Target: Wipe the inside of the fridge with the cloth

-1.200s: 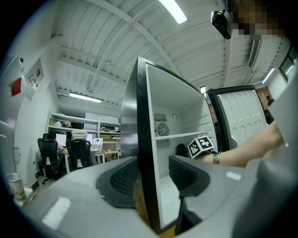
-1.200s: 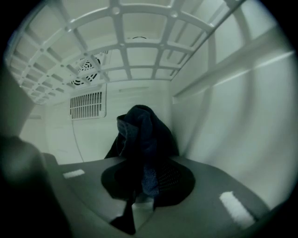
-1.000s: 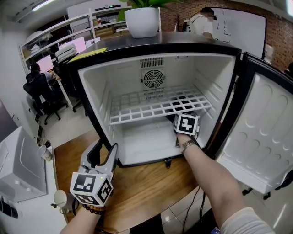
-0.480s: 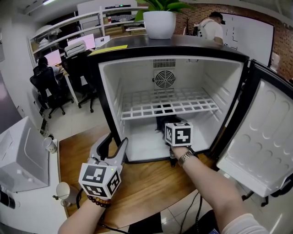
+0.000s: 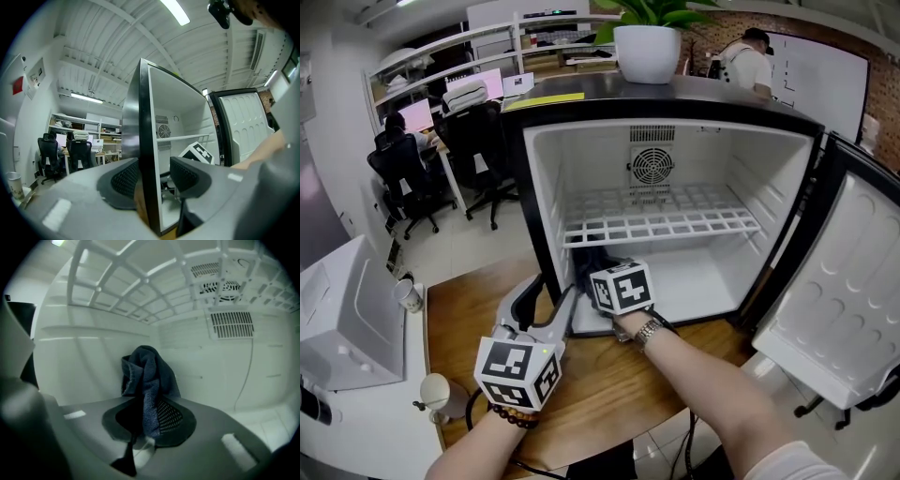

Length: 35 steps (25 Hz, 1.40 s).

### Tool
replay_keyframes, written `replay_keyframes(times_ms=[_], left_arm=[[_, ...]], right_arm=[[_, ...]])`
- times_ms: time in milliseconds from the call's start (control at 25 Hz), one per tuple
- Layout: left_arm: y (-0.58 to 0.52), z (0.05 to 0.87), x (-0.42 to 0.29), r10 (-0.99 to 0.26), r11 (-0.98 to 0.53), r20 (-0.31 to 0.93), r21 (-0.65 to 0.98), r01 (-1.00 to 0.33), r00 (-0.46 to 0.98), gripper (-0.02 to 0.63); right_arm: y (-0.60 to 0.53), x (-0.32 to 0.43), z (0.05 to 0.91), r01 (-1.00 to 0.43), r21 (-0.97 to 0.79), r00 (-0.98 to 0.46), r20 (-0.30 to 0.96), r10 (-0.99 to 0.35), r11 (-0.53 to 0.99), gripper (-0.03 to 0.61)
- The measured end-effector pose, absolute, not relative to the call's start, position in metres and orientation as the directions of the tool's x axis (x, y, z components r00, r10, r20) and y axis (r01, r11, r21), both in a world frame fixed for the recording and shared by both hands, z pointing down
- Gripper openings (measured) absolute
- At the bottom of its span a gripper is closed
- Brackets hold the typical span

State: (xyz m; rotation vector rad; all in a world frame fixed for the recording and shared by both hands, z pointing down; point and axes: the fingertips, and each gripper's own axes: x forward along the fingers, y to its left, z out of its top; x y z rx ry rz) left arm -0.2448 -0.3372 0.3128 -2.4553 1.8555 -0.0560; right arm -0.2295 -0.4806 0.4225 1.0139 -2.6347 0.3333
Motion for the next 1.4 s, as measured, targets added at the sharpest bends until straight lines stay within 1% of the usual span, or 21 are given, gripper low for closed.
replay_keyframes(times_ms=[280,480,640,880,1240,1400], left_arm=[[-0.337,0.312,-0.246,-0.960,-0.276,-0.020,-0.073,-0.958,0.278,0.222],[-0.337,0.313,-0.245,-0.960,-0.279,-0.016,-0.075,-0.957,0.281,0.222],[-0.337,0.313,-0.246,-0.960,-0.278,-0.017,-0.079,-0.957,0.280,0.222],[-0.337,0.313,-0.246,-0.962,-0.272,-0.014,-0.079,-0.959,0.274,0.222],[-0.338,0.313,-0.246,-0.965,-0.261,-0.011,-0.083,-0.962,0.263,0.222],[-0.338,0.313,-0.246,-0.966,-0.258,-0.007,-0.087,-0.962,0.260,0.222]], right_arm=[[-0.487,-0.240,0.441,-0.687,-0.049,-0.670,0.429,-0.606,0.725,0.060],[-0.487,-0.236,0.447,-0.691,0.038,-0.626,0.468,-0.624,0.722,0.060],[-0.484,-0.231,0.458,-0.683,0.033,-0.614,0.515,-0.598,0.730,0.060],[-0.485,-0.218,0.458,-0.687,0.012,-0.616,0.521,-0.591,0.726,0.060],[-0.495,-0.180,0.461,-0.733,0.019,-0.565,0.539,-0.624,0.680,0.060],[-0.502,-0.155,0.462,-0.764,0.045,-0.516,0.555,-0.652,0.643,0.060]])
